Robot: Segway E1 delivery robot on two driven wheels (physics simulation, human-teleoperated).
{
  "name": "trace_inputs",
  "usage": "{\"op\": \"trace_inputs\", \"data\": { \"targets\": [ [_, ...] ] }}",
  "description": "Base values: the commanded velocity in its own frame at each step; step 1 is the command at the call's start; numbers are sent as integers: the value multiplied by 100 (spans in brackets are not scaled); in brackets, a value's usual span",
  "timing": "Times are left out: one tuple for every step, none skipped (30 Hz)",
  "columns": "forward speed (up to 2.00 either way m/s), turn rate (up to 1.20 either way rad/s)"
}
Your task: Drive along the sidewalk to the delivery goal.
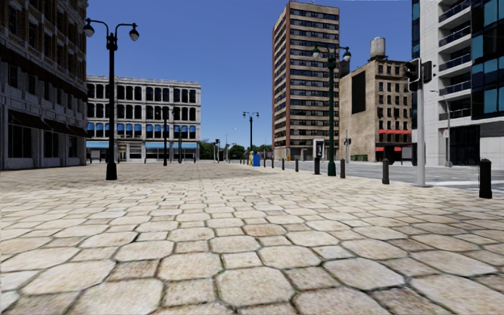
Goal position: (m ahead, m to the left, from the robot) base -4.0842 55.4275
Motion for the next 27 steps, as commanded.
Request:
{"op": "trace_inputs", "data": {
  "targets": [
    [200, 0],
    [200, 0],
    [200, 0],
    [200, 22],
    [200, 38],
    [200, 48],
    [200, 52],
    [200, 52],
    [200, 53],
    [200, 53],
    [200, 53],
    [200, 53],
    [200, 53],
    [200, 53],
    [200, 53],
    [200, 53],
    [200, 53],
    [200, 53],
    [200, 53],
    [200, 44],
    [200, 32],
    [200, 21],
    [200, 18],
    [200, 17],
    [200, 18],
    [200, 18],
    [200, 31]
  ]
}}
